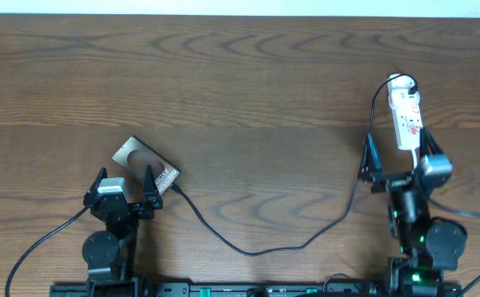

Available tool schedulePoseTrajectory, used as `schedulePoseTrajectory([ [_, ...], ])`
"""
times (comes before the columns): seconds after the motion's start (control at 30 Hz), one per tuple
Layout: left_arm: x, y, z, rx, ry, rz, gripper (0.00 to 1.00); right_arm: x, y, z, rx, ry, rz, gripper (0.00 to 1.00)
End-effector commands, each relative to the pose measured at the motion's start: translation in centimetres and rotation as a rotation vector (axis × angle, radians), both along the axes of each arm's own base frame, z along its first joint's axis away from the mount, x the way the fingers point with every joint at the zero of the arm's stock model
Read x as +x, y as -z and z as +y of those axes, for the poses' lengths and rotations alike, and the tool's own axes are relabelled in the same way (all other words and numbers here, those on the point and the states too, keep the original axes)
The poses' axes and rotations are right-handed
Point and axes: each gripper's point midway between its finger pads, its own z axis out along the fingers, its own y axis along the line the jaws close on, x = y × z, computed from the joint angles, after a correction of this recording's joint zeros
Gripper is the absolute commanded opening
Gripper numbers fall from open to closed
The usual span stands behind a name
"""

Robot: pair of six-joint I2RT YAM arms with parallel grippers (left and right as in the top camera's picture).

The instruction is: Plug charger to phone and switch on socket

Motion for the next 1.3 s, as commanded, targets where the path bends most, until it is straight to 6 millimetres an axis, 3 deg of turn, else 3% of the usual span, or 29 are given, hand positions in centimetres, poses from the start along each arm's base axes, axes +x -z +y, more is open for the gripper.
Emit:
schedulePoseTrajectory([
  [0.0,-0.1,1.4,-0.4,0.010,0.028,0.046,0.91,-1.2,1.1,-0.1,-0.002,0.016,-0.036,0.99],
  [0.17,-0.1,1.4,-0.4,0.010,0.028,0.046,0.90,-2.5,3.0,-0.1,-0.001,0.022,-0.053,0.99],
  [0.4,-0.1,1.4,-0.4,0.010,0.028,0.046,0.91,-3.5,2.6,-0.5,0.006,0.044,-0.078,0.99],
  [0.87,-0.1,1.4,-0.4,0.010,0.028,0.046,0.90,-3.0,4.3,-0.5,0.008,0.046,-0.007,0.99],
  [1.27,-0.1,1.5,-0.4,0.010,0.028,0.047,0.91,-2.6,8.2,-0.5,0.014,0.045,0.154,0.99],
])
